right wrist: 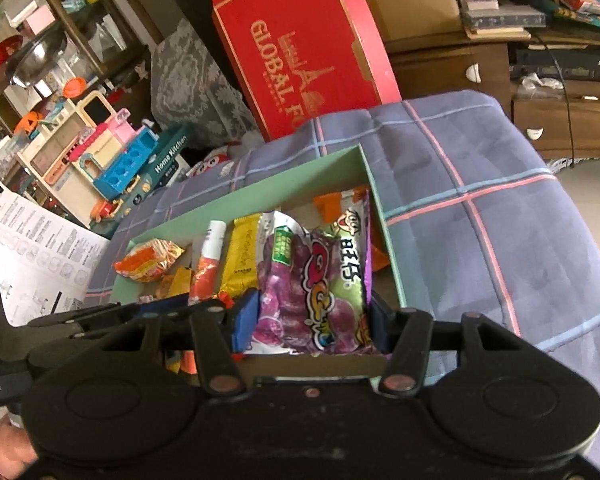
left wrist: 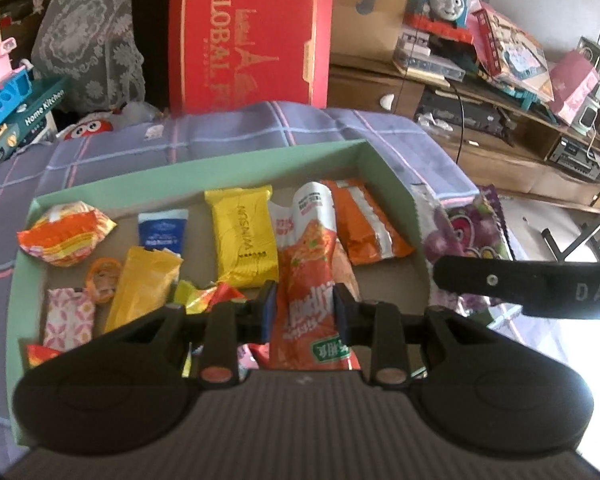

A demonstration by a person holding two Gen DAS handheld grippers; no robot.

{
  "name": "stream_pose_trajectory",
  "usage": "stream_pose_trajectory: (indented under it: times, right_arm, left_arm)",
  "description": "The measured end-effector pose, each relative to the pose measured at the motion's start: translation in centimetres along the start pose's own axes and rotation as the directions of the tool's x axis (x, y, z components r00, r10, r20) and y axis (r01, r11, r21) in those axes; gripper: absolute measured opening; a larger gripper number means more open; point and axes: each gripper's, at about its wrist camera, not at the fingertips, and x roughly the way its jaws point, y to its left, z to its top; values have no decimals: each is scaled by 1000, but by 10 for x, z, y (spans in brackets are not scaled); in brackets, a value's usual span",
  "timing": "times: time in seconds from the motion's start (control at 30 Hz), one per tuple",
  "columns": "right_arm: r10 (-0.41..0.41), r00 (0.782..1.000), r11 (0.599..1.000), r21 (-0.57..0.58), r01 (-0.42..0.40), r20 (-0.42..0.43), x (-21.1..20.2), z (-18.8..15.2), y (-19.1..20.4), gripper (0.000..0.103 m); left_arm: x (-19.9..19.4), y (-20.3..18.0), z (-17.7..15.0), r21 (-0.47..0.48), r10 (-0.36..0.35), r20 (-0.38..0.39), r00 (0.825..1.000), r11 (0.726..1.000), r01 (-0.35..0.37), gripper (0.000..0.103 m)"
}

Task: Organize snacks
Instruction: 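Lower the orange chip bag into the tray with the left tool while the right lowers the grape bag, then grasp the brown chocolate packet with the left tool while the right grasps the red gold-print candy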

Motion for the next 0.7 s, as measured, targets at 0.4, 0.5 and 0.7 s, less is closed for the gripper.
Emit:
stream_pose_trajectory:
  times: [0.4,0.5,0.7]
  right_arm:
    - [-32,997,999,6,32,67,0,5,2,103]
    - [-42,997,999,20,41,58,-2,1,1,103]
    - [-44,997,999,22,43,58,-17,-8,2,103]
  left_arm:
    - [4,-7,-11,24,41,-2,999,999,-41,103]
    - [-2,-8,-13,26,38,3,999,999,-38,103]
    - [-20,-11,-17,28,39,19,999,999,-39,103]
